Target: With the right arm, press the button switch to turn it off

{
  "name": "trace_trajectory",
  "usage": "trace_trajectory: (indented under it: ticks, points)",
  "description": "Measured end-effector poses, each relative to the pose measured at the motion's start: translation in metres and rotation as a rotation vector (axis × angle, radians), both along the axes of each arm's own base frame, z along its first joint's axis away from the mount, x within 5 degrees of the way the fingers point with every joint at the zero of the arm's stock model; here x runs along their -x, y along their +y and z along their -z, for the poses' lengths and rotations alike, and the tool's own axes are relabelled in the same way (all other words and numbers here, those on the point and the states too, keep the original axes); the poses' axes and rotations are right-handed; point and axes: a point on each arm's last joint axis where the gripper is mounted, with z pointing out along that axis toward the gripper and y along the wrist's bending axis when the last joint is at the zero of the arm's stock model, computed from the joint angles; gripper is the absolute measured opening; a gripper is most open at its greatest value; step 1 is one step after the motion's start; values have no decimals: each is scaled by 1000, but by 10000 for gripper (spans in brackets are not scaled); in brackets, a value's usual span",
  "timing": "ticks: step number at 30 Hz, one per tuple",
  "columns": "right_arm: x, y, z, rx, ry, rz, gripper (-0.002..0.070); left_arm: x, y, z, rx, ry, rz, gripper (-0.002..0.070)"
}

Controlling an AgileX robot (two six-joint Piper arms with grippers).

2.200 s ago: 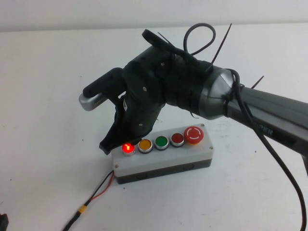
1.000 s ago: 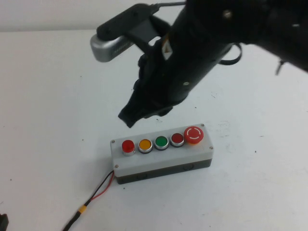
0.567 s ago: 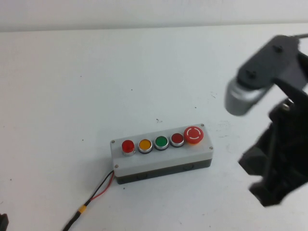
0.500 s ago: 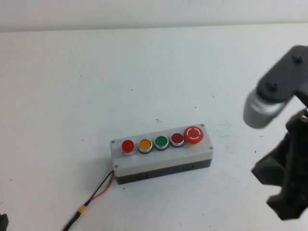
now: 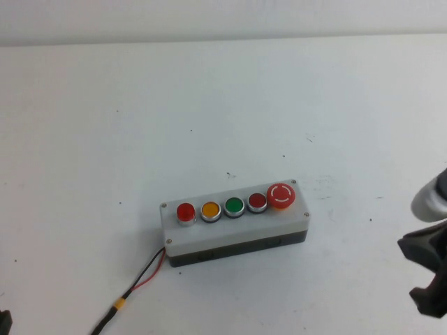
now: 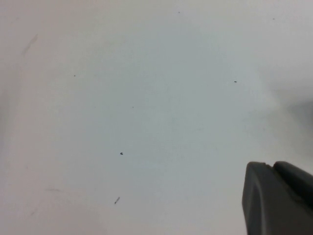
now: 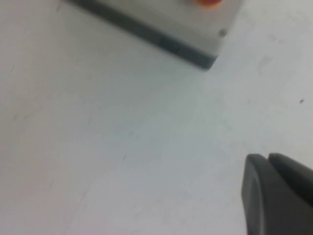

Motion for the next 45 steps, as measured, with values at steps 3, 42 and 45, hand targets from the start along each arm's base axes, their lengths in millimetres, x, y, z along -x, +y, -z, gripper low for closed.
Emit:
trace_trajectory:
  ticks: [3, 42, 45]
  points:
    - [-7, -21, 29, -104, -118, 100, -17, 0, 0, 0, 0, 0, 0, -2]
    - [80, -107, 148, -300, -538, 497, -17, 0, 0, 0, 0, 0, 0, -2]
    - [80, -106, 149, -275, -544, 461, -17, 0, 0, 0, 0, 0, 0, -2]
